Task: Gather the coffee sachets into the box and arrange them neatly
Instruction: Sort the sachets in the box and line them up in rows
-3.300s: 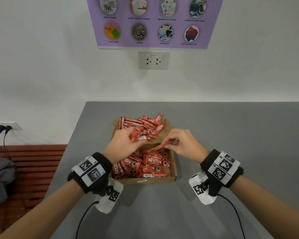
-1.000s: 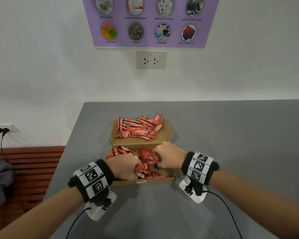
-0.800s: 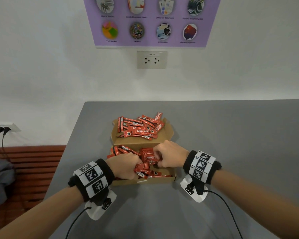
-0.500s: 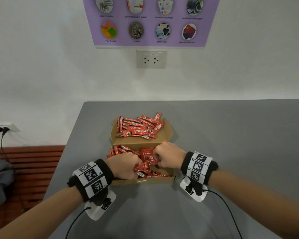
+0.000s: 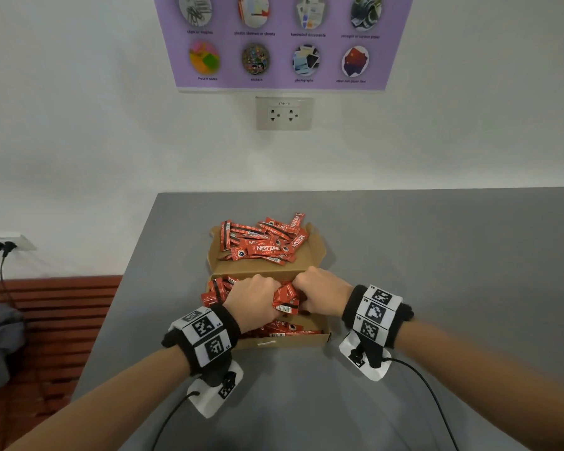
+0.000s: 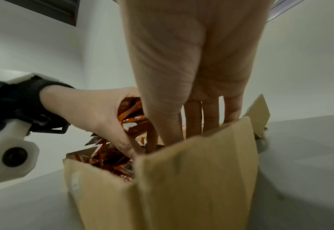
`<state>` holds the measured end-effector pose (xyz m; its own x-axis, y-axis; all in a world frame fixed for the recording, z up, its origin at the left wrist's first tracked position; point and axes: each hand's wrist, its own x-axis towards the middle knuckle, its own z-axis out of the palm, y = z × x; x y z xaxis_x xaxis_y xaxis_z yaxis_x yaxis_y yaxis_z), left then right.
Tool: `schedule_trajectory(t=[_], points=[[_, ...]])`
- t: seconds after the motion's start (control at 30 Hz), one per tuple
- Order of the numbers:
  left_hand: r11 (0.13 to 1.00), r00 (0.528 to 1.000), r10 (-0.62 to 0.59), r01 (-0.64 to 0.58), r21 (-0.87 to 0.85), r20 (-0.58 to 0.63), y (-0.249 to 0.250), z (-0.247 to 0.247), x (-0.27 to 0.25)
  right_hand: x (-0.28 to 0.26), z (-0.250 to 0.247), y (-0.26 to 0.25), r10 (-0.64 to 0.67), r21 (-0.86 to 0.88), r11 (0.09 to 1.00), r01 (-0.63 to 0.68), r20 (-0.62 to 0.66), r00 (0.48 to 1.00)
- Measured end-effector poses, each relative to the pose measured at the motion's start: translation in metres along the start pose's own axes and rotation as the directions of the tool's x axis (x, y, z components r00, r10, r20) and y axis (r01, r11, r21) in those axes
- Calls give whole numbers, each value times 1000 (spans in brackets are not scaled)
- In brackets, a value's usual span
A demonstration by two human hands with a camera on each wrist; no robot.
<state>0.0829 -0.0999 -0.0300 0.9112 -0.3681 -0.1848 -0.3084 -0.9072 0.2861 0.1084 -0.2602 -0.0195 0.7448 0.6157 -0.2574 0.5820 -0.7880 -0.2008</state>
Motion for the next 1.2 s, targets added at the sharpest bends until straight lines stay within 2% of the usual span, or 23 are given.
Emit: schedule_trajectory(t=[0.13, 0.3, 0.47, 0.63, 1.0, 1.2], points=[[999, 999, -22, 21, 35, 31, 0, 1, 2, -1, 0, 0, -14, -14, 1000, 14, 14, 1000], [991, 999, -33, 30, 129, 23, 2, 2, 6, -6, -3, 2, 2, -188, 982, -9, -33, 999], [984, 999, -31, 26, 174, 23, 0, 7, 8, -10, -5, 7, 79, -159, 984, -80, -10, 997], [981, 1000, -5, 3, 194, 6, -3, 7, 8, -14, -3, 10, 93, -100, 991, -94, -13, 996], [993, 997, 73, -72, 96, -3, -17, 16, 8, -12, -5, 15, 56, -1, 998, -56, -3, 998], [999, 997, 30, -31, -12, -73, -22, 22, 12, -10, -5, 16, 76, 44, 996, -75, -26, 997]])
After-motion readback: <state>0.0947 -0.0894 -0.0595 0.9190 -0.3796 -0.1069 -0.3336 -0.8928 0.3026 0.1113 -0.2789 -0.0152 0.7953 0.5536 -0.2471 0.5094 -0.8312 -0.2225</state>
